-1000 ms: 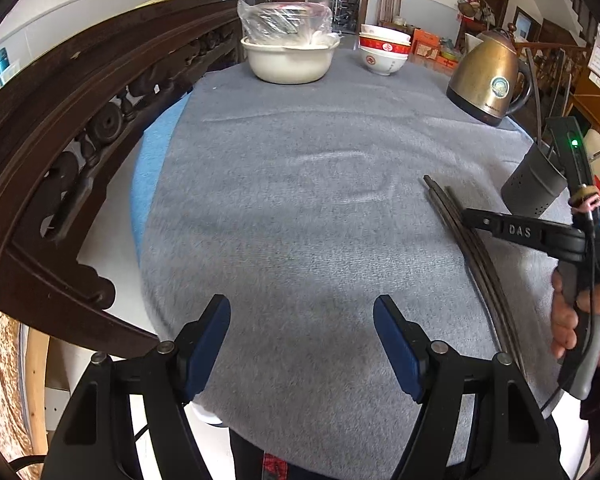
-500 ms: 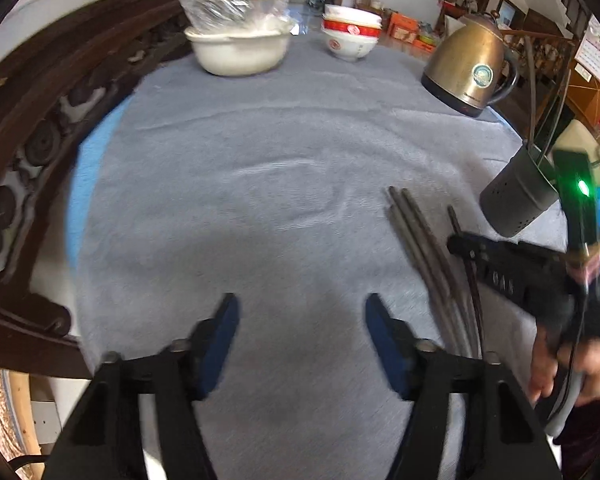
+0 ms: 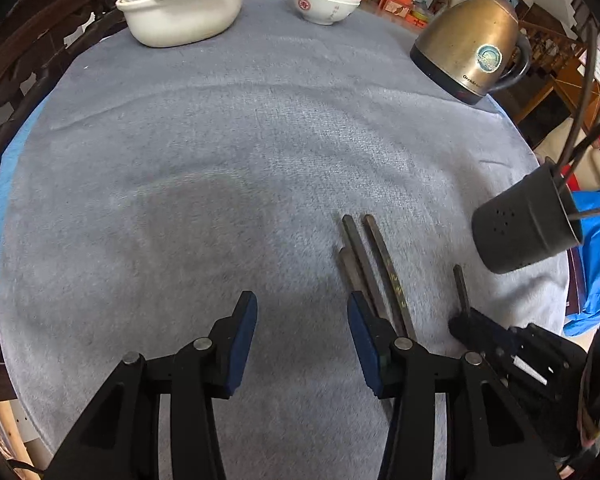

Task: Organize utensils
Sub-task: 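Grasp one chopstick with the left tool while the right tool holds another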

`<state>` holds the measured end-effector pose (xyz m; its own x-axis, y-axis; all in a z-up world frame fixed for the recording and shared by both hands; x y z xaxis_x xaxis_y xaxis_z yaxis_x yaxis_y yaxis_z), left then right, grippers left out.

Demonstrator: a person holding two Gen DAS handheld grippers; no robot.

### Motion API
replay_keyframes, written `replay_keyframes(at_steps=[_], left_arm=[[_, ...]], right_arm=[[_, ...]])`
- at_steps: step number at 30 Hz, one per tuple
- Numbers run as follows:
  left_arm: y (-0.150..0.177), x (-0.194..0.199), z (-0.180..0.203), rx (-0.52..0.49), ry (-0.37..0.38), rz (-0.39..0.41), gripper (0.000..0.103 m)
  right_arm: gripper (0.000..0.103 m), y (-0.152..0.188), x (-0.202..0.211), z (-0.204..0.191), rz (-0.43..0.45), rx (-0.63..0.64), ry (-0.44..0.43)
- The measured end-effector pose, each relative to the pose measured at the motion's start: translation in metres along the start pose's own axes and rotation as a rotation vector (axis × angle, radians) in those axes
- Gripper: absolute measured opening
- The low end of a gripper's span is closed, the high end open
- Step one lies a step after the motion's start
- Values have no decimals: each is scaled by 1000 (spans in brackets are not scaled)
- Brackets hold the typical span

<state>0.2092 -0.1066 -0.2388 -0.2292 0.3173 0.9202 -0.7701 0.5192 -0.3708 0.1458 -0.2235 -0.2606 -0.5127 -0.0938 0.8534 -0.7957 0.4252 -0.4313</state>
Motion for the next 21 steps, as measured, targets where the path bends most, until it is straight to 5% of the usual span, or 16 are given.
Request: replay_keyframes(at_steps=[21], left_arm=[[-13,-16,21,-53,13,-20,49]], right_arm=[[10,-5,-4,2,-6,-34,-69]])
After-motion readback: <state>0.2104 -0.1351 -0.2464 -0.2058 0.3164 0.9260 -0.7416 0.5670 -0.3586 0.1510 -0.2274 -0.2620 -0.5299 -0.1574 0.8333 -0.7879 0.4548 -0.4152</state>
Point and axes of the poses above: each gripper's, at about its wrist camera, not at the fingertips, and x roughly against the way its jaws point, z to its right, y to its underside, the point moved 8 cm from there along -x, roughly the way its jaws point, and after that the axes turned 13 degrees about -x, right-handed, at the moved point
